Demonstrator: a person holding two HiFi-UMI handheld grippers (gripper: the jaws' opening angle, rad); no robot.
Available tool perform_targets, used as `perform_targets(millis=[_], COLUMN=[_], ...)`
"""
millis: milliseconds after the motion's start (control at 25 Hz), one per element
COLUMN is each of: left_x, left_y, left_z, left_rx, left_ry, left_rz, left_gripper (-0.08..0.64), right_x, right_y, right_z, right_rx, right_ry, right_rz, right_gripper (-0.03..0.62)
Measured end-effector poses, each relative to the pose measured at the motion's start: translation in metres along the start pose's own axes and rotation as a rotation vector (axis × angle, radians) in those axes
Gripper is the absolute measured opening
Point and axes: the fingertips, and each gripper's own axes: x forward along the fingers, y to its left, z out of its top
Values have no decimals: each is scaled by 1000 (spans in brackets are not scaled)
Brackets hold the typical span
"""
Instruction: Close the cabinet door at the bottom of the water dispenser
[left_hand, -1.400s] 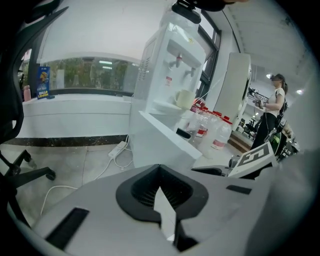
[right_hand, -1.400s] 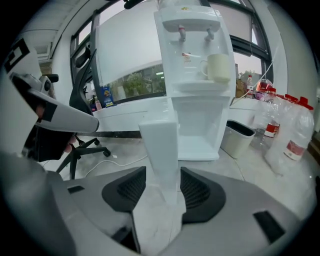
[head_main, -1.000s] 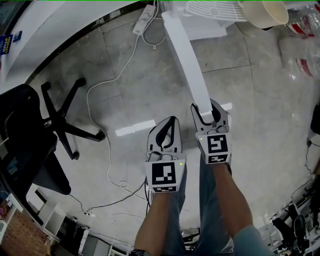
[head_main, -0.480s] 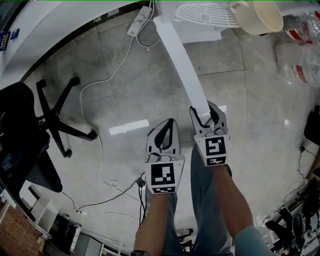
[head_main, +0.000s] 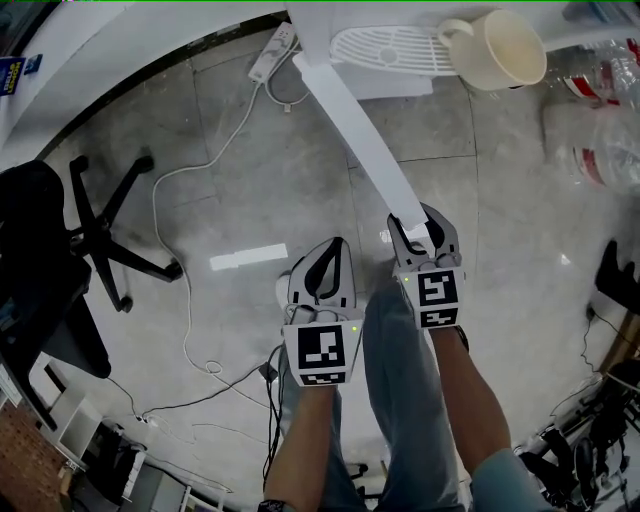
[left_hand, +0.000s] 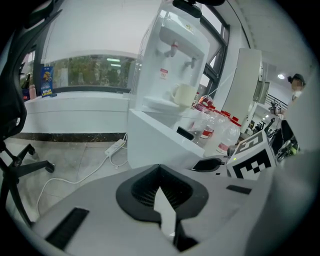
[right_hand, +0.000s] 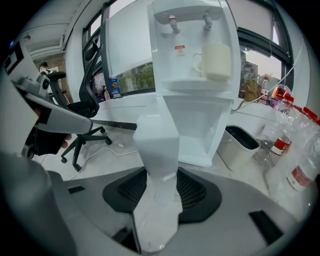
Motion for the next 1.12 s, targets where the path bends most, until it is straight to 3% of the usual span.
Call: perform_targets(millis=[280,720,1120], left_x=[14,38,60], left_y=[-10,-23,-24], left_z=[2,22,56], left_rx=[-42,-34,-48], left_ry=[-7,-43,-113], left_rz=[43,93,111], left_gripper=[11,11,9], right_x=[0,14,30], right_y=[-42,-99,-142], right_z=[6,18,35], right_rx=[-32,-29,-103], right_ry=[12,3,17], right_rz=[14,8,5], right_gripper=[199,201,201])
